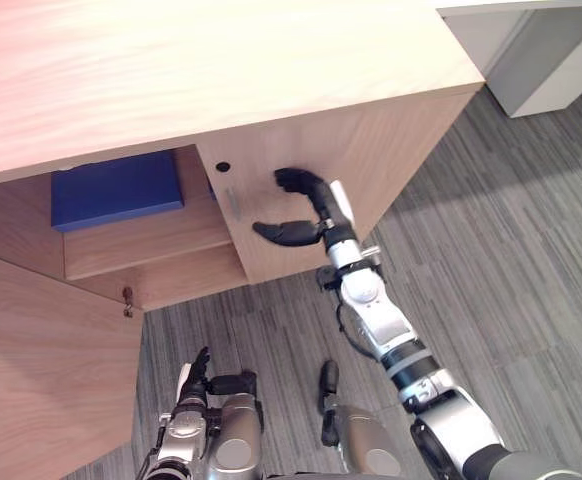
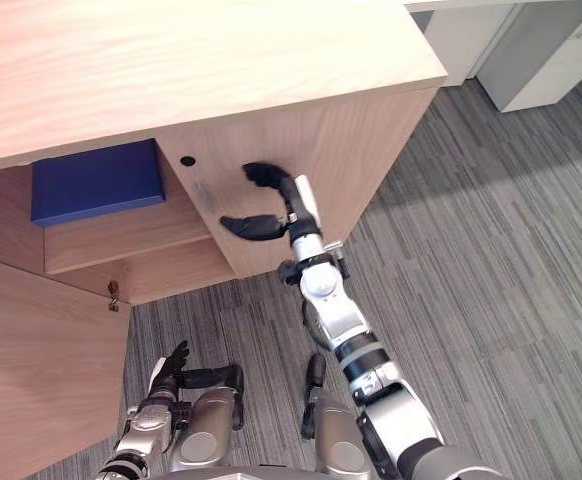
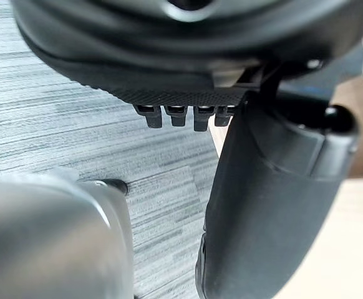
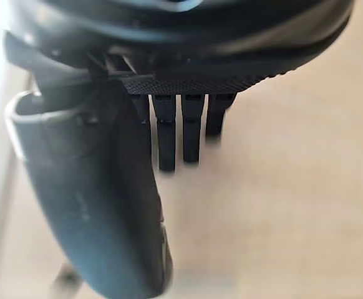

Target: Walk over to the cabinet, pick up the folder, carry it to the office cabinet, place the folder inside the office cabinet, then close the office cabinet door

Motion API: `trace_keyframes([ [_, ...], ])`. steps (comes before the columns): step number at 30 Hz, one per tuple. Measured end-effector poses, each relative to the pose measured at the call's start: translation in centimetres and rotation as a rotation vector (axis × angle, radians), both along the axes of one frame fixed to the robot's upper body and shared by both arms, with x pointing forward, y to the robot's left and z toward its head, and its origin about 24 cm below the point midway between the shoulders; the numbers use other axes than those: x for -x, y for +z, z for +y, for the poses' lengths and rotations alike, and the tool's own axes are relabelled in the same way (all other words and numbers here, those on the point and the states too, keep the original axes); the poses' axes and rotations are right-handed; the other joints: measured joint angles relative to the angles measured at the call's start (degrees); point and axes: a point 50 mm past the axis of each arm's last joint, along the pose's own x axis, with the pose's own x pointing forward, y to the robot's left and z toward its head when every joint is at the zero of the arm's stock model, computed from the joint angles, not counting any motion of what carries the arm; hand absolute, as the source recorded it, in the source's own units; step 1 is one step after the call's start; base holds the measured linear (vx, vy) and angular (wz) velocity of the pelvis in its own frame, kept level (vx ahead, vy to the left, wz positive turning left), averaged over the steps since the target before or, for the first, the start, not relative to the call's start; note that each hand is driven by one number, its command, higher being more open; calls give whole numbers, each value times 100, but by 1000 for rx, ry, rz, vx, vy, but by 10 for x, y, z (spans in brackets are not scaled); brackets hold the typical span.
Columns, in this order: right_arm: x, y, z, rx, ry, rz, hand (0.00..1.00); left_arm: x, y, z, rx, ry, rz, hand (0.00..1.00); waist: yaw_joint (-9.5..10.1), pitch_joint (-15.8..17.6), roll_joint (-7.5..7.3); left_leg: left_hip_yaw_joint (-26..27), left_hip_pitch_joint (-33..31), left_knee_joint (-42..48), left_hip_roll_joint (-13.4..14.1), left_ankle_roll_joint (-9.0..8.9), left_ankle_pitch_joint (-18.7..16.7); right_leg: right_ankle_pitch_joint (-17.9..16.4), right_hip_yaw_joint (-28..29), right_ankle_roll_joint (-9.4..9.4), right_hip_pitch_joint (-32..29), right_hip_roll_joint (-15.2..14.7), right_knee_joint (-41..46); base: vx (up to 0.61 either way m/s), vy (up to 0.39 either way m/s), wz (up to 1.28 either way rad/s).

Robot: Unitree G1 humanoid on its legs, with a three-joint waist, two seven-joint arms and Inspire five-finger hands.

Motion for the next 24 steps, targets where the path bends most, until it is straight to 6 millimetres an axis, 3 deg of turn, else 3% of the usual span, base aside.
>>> trace_keyframes([
  [3, 2, -18, -8, 33, -24, 76, 100, 4, -1, 3, 4, 26, 0, 100, 62, 0, 1, -70, -7, -27, -22, 0, 2, -22, -74, 3, 30, -21, -19, 47, 31, 15],
  [6, 18, -47, -11, 52, -11, 159, 100, 13, -3, 10, 7, 64, 12, 100, 54, -42, 7, -327, 21, -20, -94, -9, -11, -185, -316, 15, 176, -84, 42, 28, 25, 47],
  [8, 43, -83, -17, 63, -2, 269, 100, 27, -8, 13, 17, 99, 41, 100, 25, -165, 11, -708, 0, -29, -236, -15, -99, -622, -565, 49, 157, -167, 541, 40, 5, 83],
  [9, 51, -92, -19, 59, 0, 299, 100, 30, -9, 13, 18, 101, 49, 100, 20, -198, 24, -846, -7, -49, -263, -3, -97, -760, -492, 31, 117, -170, 719, 56, -25, 105],
  [10, 65, -106, -23, 55, 2, 344, 100, 33, -10, 13, 18, 103, 62, 100, -21, -276, 21, -1080, -49, -102, -367, 16, -49, -970, -64, -25, 24, -130, 974, 117, 32, 155],
  [11, 85, -128, -29, 57, 1, 427, 100, 38, -12, 13, 19, 105, 73, 100, -115, -378, 38, -1525, -100, -179, -572, -2, 137, -1203, 652, 64, -41, -109, 1174, 125, 64, 164],
  [12, 92, -136, -32, 59, -1, 458, 100, 39, -12, 12, 20, 106, 74, 100, -112, -391, 41, -1671, -107, -207, -641, -19, 183, -1301, 783, 106, -18, -118, 1217, 151, 61, 168],
  [17, 126, -177, -55, 117, -69, 642, 100, 42, -14, 2, 73, 144, 58, 100, -77, -574, 298, -2636, -268, -867, -786, -254, 798, -1481, -194, 70, 96, -241, 1098, 66, -94, 122],
  [18, 134, -186, -65, 115, -118, 686, 100, 39, -13, -1, 97, 164, 39, 100, -75, -604, 348, -2514, -279, -1190, -763, -327, 1198, -1511, -520, 25, 152, -329, 1094, -2, -58, 108],
  [19, 138, -189, -70, 113, -140, 700, 100, 38, -12, -2, 106, 172, 28, 100, -76, -612, 354, -2358, -269, -1341, -758, -332, 1364, -1516, -634, 13, 175, -368, 1092, -55, -66, 120],
  [20, 145, -193, -75, 106, -169, 724, 100, 38, -10, -3, 115, 183, 10, 100, -85, -649, 398, -1606, -255, -1528, -663, -208, 1406, -1519, -915, -14, 218, -421, 1070, -85, -41, 79],
  [21, 148, -195, -78, 106, -184, 731, 100, 38, -10, -3, 119, 190, 4, 100, -117, -660, 418, -1075, -286, -1408, -601, -71, 1282, -1528, -1046, -27, 252, -464, 1052, -118, -8, 104],
  [22, 158, -200, -89, 97, -239, 760, 100, 36, -8, 1, 116, 198, -8, 100, -174, -694, 363, 74, -351, -810, -481, 123, 849, -1521, -1343, -15, 318, -684, 1063, -84, 39, 90],
  [24, 171, -205, -102, 105, -290, 792, 100, 35, -3, 8, 107, 230, -40, 100, -214, -748, 369, 591, -156, -432, -273, 126, 528, -1481, -1548, 65, 445, -859, 1066, -38, 108, 79],
])
